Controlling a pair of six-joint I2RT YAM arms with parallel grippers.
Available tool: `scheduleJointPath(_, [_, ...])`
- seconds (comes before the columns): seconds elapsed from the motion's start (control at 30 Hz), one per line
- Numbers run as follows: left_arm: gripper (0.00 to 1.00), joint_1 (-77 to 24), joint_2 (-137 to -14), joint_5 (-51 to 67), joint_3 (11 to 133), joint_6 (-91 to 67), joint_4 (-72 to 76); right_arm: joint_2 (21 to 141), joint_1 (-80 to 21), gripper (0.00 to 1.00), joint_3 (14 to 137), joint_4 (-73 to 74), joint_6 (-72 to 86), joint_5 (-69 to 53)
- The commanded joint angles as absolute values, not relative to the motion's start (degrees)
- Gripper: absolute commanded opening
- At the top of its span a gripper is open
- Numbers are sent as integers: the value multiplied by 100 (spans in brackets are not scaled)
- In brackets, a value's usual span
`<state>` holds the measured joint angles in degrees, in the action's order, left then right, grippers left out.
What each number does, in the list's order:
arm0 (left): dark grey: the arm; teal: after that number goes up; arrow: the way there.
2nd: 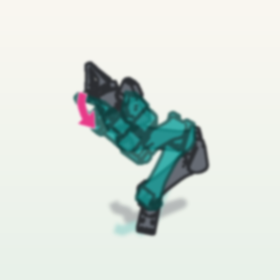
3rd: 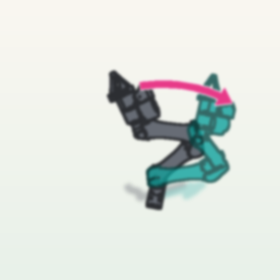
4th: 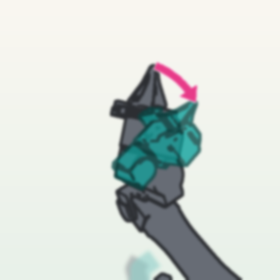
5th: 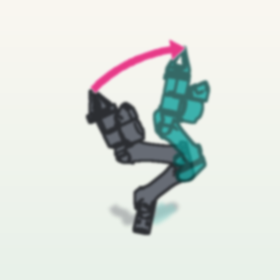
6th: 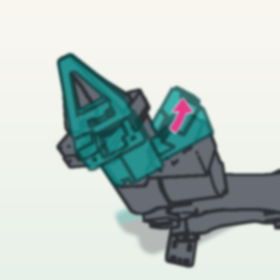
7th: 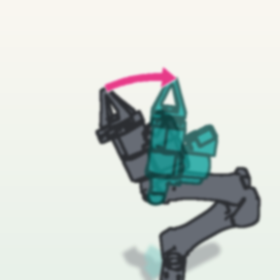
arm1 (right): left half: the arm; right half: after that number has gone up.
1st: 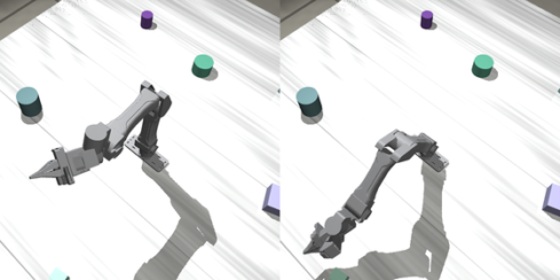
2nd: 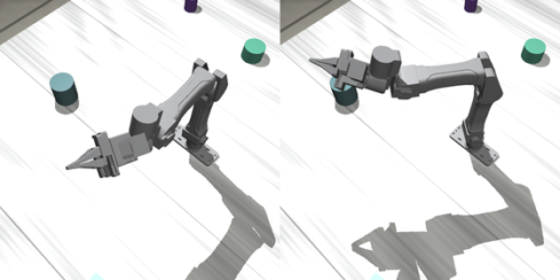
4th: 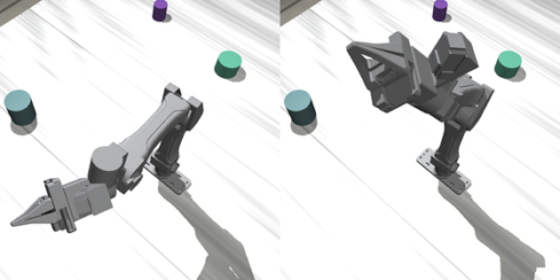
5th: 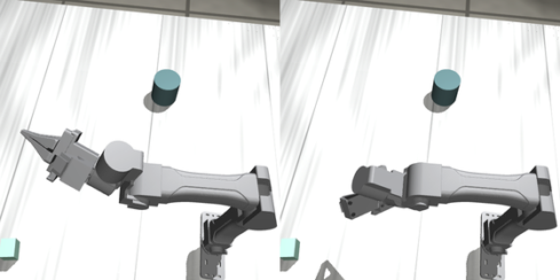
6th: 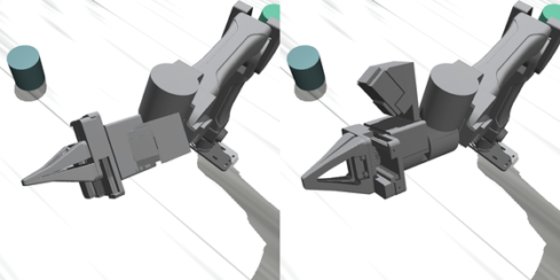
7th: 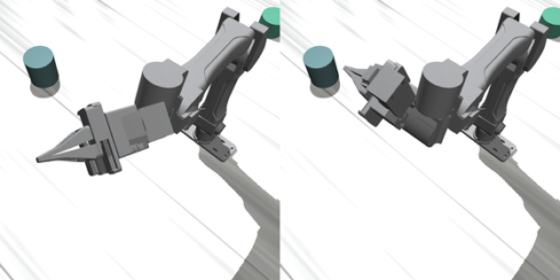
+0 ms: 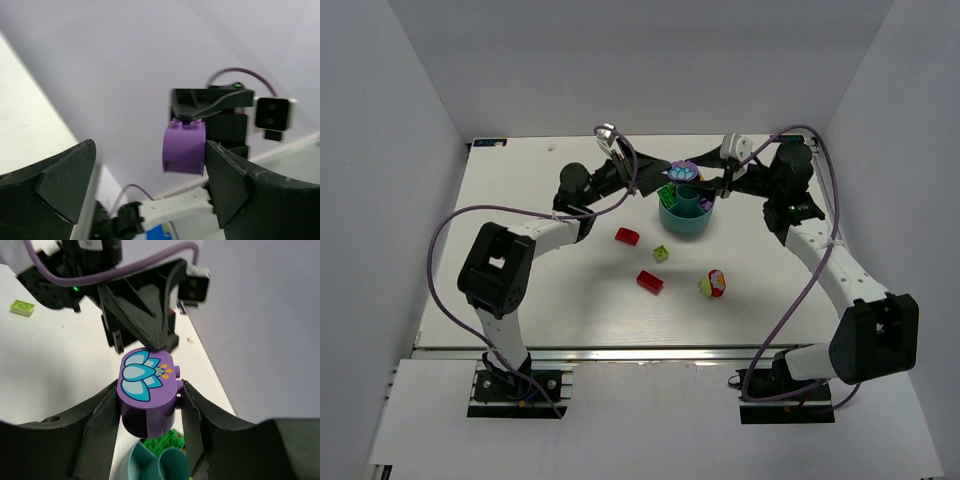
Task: Sort the legos into containers by color
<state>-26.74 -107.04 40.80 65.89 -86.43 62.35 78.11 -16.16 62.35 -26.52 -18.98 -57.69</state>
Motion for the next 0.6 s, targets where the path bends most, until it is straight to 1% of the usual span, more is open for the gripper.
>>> scheduleJointPath(0.0, [98, -2435, -10047, 3771, 6539, -7686, 5311, 7576, -1529, 14, 6766, -1470, -2337, -5154])
scheduleJointPath(0.07, [98, -2321, -9723, 3474, 6678, -7035, 3874, 7699, -1424, 10, 6995, -665, -2470, -4827])
scheduleJointPath(0.1, [98, -2286, -9608, 3289, 6758, -6248, 3319, 7786, -1380, 5, 7135, -372, -2470, -4434])
scheduleJointPath(0.13, [98, -2268, -9493, 3087, 6837, -5892, 2313, 8022, -1319, 0, 7502, -73, -2470, -4186])
scheduleJointPath(0.2, [98, -2206, -9204, 2421, 7039, -4989, 1428, 8313, -1222, 0, 7908, 969, -2662, -3799])
scheduleJointPath(0.23, [98, -2171, -9115, 2260, 7084, -4801, 850, 8662, -1178, 0, 8363, 1332, -2767, -3658])
scheduleJointPath(0.3, [98, -2057, -8870, 1883, 7049, -4502, 494, 9051, -1117, 0, 8831, 2332, -3040, -3385])
scheduleJointPath(0.33, [98, -2013, -8781, 1794, 7005, -4448, 283, 9418, -1116, 0, 9294, 2634, -3137, -3288])
scheduleJointPath(0.4, [98, -1864, -8536, 1679, 6813, -4342, 141, 9772, -1108, 0, 9727, 3327, -3260, -3086])
scheduleJointPath(0.57, [98, -1618, -8069, 1626, 6329, -4342, 97, 10739, -1108, 0, 11009, 4261, -3506, -2866])
